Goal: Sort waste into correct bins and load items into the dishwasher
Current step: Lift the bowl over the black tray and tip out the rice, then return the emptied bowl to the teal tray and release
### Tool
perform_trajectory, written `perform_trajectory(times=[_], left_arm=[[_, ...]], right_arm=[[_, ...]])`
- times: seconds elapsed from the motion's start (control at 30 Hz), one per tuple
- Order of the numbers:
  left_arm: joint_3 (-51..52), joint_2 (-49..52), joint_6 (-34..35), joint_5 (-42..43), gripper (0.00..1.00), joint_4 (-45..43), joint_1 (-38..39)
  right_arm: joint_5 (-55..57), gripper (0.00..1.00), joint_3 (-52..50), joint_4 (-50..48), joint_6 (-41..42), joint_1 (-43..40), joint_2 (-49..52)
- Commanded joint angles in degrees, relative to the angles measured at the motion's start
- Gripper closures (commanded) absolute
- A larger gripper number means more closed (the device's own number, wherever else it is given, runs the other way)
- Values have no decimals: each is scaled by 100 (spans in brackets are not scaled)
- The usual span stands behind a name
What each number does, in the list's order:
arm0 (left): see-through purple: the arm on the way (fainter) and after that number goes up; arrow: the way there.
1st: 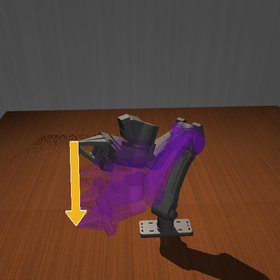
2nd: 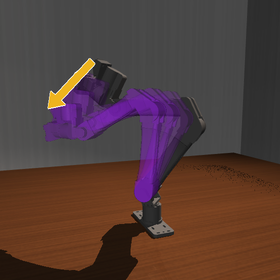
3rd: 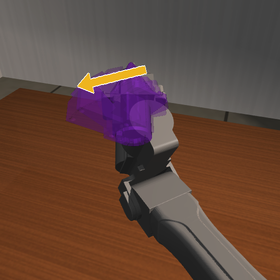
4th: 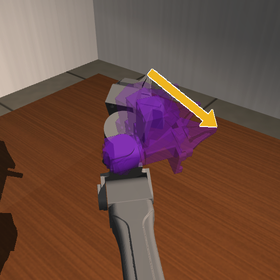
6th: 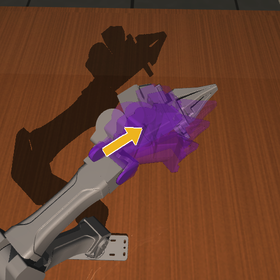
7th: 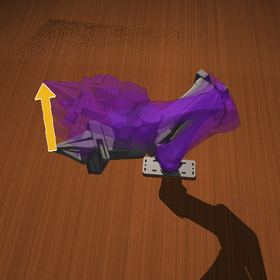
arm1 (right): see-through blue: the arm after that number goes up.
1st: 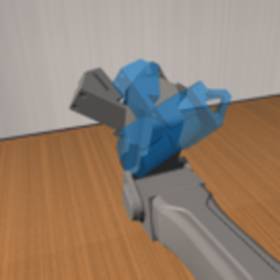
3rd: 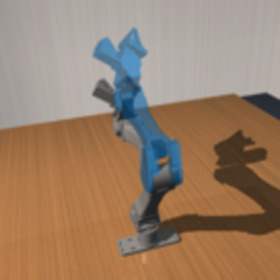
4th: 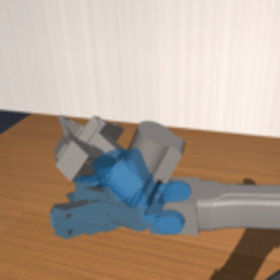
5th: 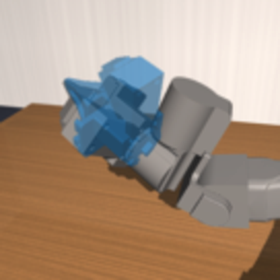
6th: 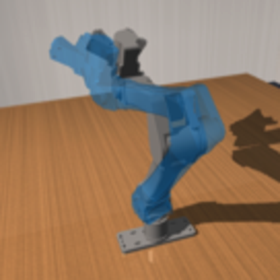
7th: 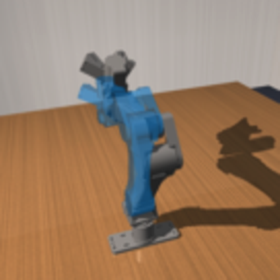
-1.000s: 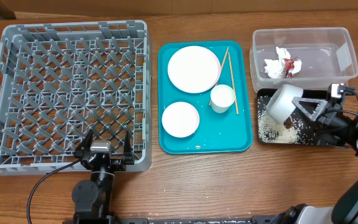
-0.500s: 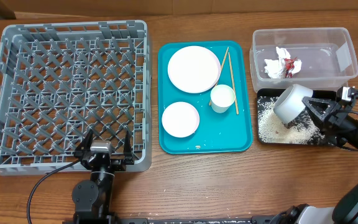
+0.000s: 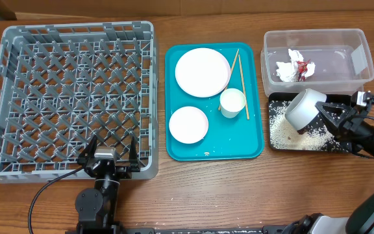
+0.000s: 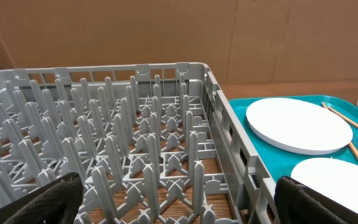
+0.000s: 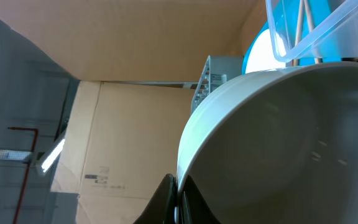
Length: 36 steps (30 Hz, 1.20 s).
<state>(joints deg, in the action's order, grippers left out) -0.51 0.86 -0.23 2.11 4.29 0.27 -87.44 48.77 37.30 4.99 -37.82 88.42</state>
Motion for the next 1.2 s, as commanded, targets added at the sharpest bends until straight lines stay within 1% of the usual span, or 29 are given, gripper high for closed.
perform_trajectory(times=[0.0, 0.1, 0.17, 0.27, 0.4, 0.67, 0.77, 0.87, 0.97, 1.13, 1.17], left_arm=[[24, -55, -92, 28, 0, -2, 7], [24, -55, -92, 28, 0, -2, 7], [24, -55, -92, 28, 0, -2, 7], [24, -55, -92, 26, 0, -2, 7], [24, -55, -92, 28, 0, -2, 7], [24, -55, -92, 28, 0, -2, 7], [24, -55, -92, 26, 0, -2, 7], [24, -55, -92, 28, 0, -2, 7], [24, -55, -92, 28, 0, -2, 7], [24, -55, -92, 26, 0, -2, 7], [24, -55, -92, 28, 0, -2, 7]], right_arm=[[345, 96, 85, 59, 125, 96, -516], [1058, 96, 85, 142, 306, 442, -946], [1493, 96, 92, 133, 487, 861, -1248], [2304, 96, 225, 138, 752, 1676, -1600], [3635, 96, 487, 201, 1126, 3023, -1862], [7020, 96, 632, 354, 1794, 5864, -1661], [7858, 96, 632, 350, 1934, 6592, -1388], [8338, 96, 632, 302, 2015, 7018, -1012], [8472, 96, 632, 162, 2013, 7228, -584], [8474, 96, 634, -28, 2015, 7274, -81], [8437, 94, 636, -44, 2011, 7274, -68]])
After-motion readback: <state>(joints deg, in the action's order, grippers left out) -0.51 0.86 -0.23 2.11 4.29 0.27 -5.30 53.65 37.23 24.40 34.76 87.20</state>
